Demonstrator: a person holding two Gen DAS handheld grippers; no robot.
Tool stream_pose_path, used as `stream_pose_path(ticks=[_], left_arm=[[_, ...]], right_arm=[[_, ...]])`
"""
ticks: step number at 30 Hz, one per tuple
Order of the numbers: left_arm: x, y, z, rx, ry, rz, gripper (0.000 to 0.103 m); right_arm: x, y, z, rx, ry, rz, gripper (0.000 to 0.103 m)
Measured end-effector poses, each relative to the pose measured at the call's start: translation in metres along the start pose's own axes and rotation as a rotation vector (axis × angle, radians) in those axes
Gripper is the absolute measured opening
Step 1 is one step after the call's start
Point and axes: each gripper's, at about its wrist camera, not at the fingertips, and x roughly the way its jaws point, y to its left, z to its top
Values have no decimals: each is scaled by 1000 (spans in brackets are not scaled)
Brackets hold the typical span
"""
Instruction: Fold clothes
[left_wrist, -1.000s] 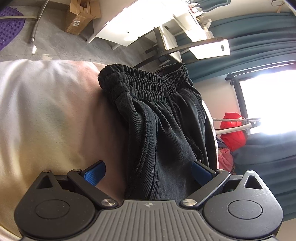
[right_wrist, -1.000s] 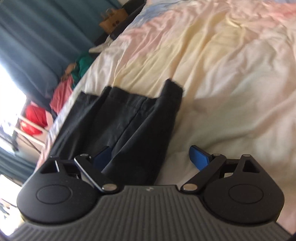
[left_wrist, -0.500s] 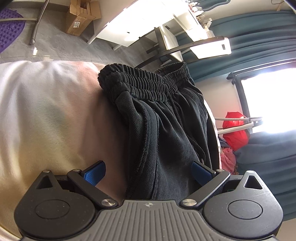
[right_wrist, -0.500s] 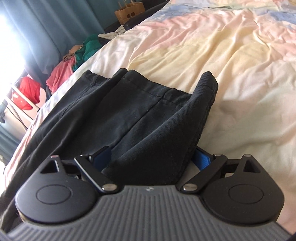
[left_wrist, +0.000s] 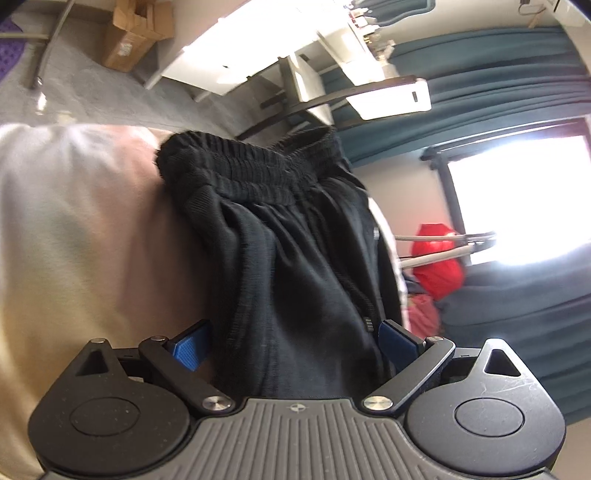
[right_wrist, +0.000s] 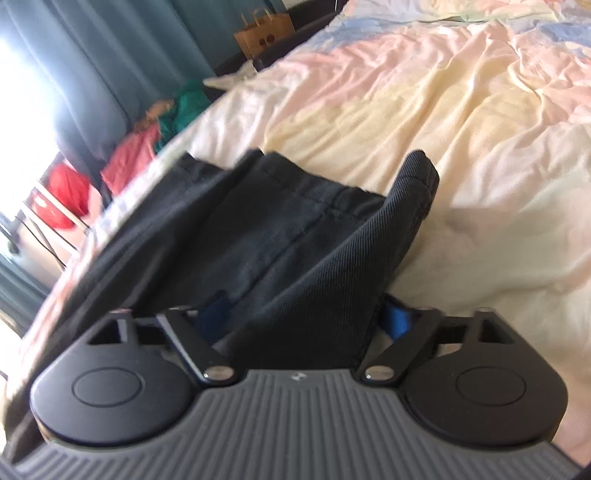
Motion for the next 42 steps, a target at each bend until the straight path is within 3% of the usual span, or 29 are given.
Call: stream_pose_path(ticks=[2, 5, 9, 11, 13, 15, 18, 26, 32, 36, 42], left_arm=[[8, 4, 0, -36, 24, 1, 94], [18, 10, 3, -78, 48, 25, 85], [29, 11, 6, -86, 57, 18, 82], [35, 11, 6, -88, 79, 19, 73], [37, 11, 4, -75, 68, 47, 59], [40, 14, 5, -97, 66, 54, 46], [42, 16, 8, -96, 60, 62, 14], [20, -4, 9, 33, -44, -63, 7], [2, -7, 15, 26, -74, -137, 6], [-2, -38, 25, 81, -63, -148, 6], [56, -135, 69, 183, -36, -141, 7]], right_arm=[[-2, -8, 2, 64, -15, 80, 74], [5, -17, 3, 128, 22, 95, 73], [16, -27, 5, 204, 67, 88, 54], [17, -30, 5, 252, 58, 97, 45], [18, -33, 5, 297, 52, 109, 35], [18, -34, 7, 296, 58, 117, 16], [10, -36, 8, 308, 33, 117, 9], [-34, -6, 12, 232, -126, 157, 8], [-56, -8, 20, 229, -130, 143, 8], [-55, 8, 37, 189, -113, 153, 8], [-21, 76, 79, 102, -115, 144, 8]])
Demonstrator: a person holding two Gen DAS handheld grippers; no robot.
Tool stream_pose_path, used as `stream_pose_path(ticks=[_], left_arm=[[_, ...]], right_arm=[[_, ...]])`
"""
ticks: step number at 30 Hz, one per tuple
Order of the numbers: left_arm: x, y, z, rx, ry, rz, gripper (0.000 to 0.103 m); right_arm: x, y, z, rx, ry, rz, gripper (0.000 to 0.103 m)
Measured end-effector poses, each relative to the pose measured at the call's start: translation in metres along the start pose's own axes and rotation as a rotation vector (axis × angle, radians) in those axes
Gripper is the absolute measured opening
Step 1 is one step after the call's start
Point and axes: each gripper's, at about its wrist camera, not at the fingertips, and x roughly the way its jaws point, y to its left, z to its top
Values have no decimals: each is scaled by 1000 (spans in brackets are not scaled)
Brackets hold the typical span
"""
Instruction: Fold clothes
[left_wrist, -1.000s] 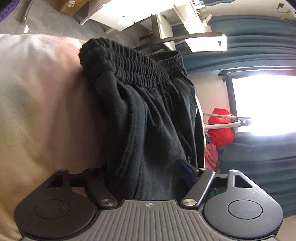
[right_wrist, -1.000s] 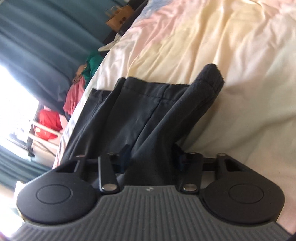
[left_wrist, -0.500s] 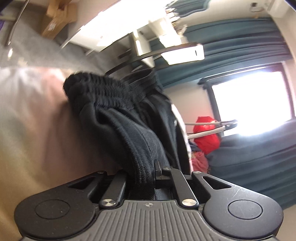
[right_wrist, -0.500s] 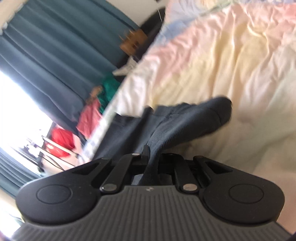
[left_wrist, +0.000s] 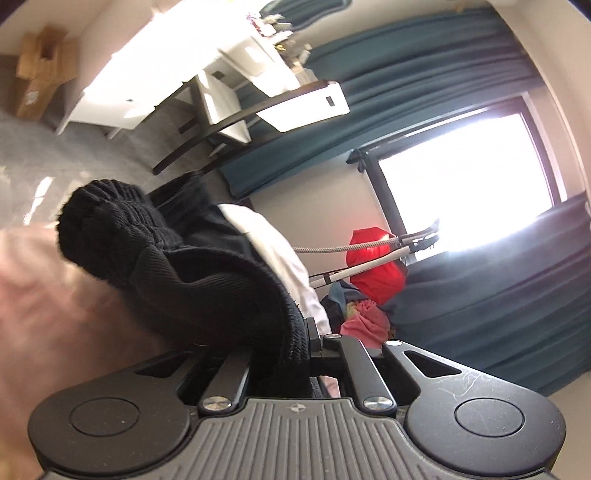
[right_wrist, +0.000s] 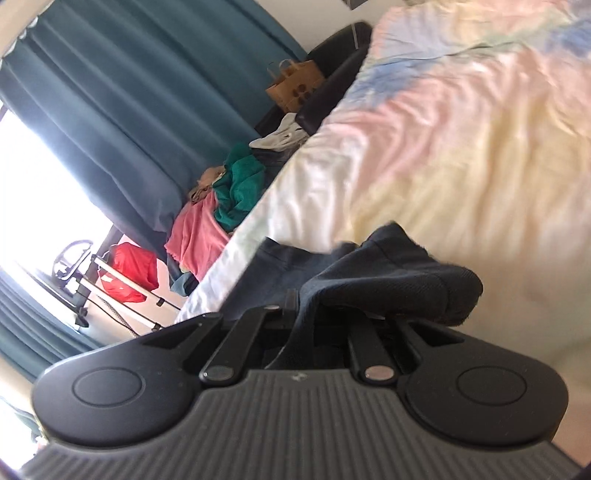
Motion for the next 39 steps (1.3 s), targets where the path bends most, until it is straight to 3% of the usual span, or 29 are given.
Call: stream_pose_path(ticks=[4, 8, 13, 17, 21, 23, 25, 27, 30, 33, 35, 36, 39], left_arm=[[87, -37, 30, 10, 9, 28, 7], [189, -46, 53, 43, 45, 143, 7], [298, -27, 61, 118, 100, 288, 8], [339, -8, 58, 167, 134, 316, 13], [337, -12, 57, 242, 128, 281, 14], [322, -17, 53, 286, 120, 244, 26], [306, -23, 49, 331, 112, 207, 49], [280, -23, 41, 325, 96, 182, 54], [239, -18, 29, 303, 89, 141, 67], [198, -4, 15, 289, 92, 112, 76], [169, 17, -1, 219, 78, 67, 80], [149, 32, -8, 172, 84, 49, 80], [129, 69, -25, -17, 108, 50, 81]], right_arm=[[70, 62, 10, -126, -35, -49, 8], [158, 106, 1, -223, -32, -122, 8], [251, 117, -31, -349, 12, -204, 8], [288, 108, -43, -359, 47, -225, 10], [283, 99, -38, -308, 63, -172, 22], [269, 95, -34, -283, 73, -154, 26], [243, 89, -33, -272, 35, -142, 39], [214, 81, -32, -259, 7, -118, 60], [173, 64, -30, -208, -3, -86, 71], [138, 42, -35, -132, 33, -43, 71], [121, 23, -50, -41, 89, 20, 76], [116, 13, -59, 17, 132, 51, 85], [113, -1, -84, 136, 236, 88, 85]])
